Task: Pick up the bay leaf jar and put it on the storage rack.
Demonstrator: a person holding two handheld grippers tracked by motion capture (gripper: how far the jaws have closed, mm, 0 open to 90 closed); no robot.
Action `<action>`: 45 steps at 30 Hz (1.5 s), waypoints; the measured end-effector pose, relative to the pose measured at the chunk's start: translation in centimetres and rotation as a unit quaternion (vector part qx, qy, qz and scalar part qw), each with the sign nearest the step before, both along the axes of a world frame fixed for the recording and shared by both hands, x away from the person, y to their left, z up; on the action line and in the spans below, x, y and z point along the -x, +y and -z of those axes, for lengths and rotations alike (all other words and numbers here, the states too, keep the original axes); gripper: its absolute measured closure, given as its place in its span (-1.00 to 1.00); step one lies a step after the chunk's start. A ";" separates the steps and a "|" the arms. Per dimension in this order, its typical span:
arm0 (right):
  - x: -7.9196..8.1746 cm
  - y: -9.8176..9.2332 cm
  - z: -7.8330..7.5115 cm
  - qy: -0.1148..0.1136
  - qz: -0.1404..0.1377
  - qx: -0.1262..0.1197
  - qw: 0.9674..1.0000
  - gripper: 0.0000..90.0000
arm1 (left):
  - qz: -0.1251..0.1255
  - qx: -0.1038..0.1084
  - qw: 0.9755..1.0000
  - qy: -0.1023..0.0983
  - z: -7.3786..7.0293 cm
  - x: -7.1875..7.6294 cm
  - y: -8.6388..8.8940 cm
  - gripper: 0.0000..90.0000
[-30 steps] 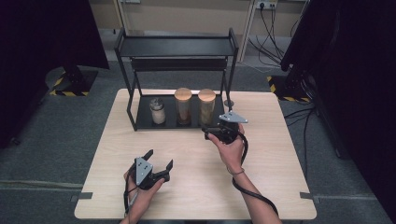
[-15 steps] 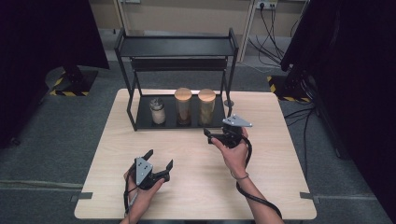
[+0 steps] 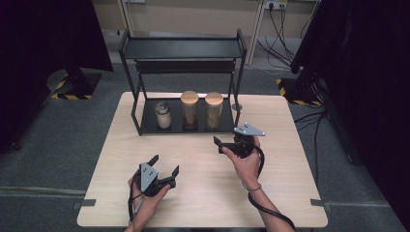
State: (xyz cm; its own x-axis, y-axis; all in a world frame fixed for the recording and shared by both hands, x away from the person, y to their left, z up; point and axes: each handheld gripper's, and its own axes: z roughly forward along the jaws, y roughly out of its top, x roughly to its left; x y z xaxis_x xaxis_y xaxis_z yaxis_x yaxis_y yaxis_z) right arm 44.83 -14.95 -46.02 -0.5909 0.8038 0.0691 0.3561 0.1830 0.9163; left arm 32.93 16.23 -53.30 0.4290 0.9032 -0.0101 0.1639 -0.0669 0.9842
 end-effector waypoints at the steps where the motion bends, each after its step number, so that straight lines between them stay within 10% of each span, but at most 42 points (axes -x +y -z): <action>1: 0.1 -0.1 0.0 0.000 0.000 0.000 1.000 -0.92 | 0.000 0.000 1.000 0.000 0.0 0.0 0.0 -0.72; 45: 3.8 -3.4 3.3 0.023 -0.002 0.005 1.000 -0.93 | -0.001 0.001 1.000 -0.001 0.0 0.0 0.0 -0.72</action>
State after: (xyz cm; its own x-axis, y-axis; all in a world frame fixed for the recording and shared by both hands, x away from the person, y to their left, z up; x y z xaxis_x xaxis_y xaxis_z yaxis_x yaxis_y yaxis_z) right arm 41.00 -18.34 -49.27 -0.5903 0.8024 0.0874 0.3965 0.1940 0.8973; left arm 32.89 16.24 -53.31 0.4266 0.9044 -0.0100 0.1612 -0.0652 0.9848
